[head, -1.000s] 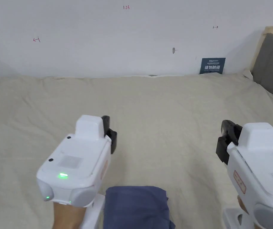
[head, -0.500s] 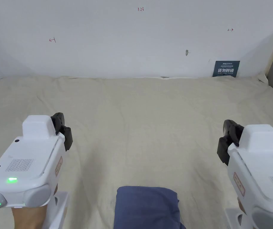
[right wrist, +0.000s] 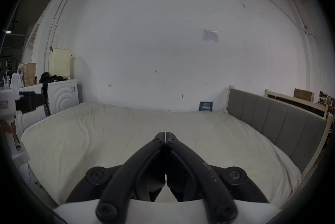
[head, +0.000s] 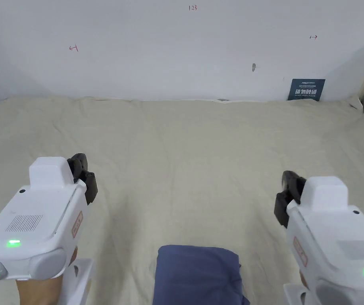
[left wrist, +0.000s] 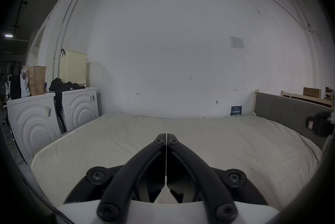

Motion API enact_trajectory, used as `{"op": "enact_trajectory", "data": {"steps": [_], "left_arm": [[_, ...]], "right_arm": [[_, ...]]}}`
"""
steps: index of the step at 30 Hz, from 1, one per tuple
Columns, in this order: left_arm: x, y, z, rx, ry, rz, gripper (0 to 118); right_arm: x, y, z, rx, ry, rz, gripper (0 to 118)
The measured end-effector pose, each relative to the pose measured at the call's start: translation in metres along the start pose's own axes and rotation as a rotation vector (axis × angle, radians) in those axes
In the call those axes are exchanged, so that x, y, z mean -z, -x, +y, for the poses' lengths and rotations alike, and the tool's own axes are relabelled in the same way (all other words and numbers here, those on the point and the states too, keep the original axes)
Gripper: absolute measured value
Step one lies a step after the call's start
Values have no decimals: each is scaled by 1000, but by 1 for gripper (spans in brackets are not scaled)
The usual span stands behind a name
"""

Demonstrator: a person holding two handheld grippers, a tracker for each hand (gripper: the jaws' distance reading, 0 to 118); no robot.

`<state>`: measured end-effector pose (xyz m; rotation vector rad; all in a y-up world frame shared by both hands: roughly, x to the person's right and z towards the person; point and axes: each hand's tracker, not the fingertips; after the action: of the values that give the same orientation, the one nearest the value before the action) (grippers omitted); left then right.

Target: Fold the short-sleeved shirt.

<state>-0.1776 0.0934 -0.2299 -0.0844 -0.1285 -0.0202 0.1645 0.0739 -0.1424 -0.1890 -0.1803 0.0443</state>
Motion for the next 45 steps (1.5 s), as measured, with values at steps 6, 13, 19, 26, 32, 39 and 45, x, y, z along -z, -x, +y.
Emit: {"op": "enact_trajectory", "data": {"steps": [6, 13, 19, 26, 32, 39, 45], "left_arm": [[2, 4, -7, -9, 38, -6, 0], [6, 7, -25, 18, 96, -7, 0], [9, 8, -42, 2, 178, -53, 0], [26, 9, -79, -205, 431, -176, 12], [54, -7, -132, -352, 773, -298, 117], [89, -23, -183, -488, 1021, -429, 113], [98, -36, -203, -507, 1081, -490, 67]], "right_arm": [[26, 35, -71, -16, 143, 82, 2], [45, 70, -150, -36, 343, 149, 2], [62, 85, -206, -43, 508, 146, 2], [64, 73, -226, -2, 500, 157, 1], [64, 73, -224, -23, 501, 166, 1], [65, 69, -224, -14, 505, 183, 1], [65, 67, -225, -6, 504, 196, 1]]}}
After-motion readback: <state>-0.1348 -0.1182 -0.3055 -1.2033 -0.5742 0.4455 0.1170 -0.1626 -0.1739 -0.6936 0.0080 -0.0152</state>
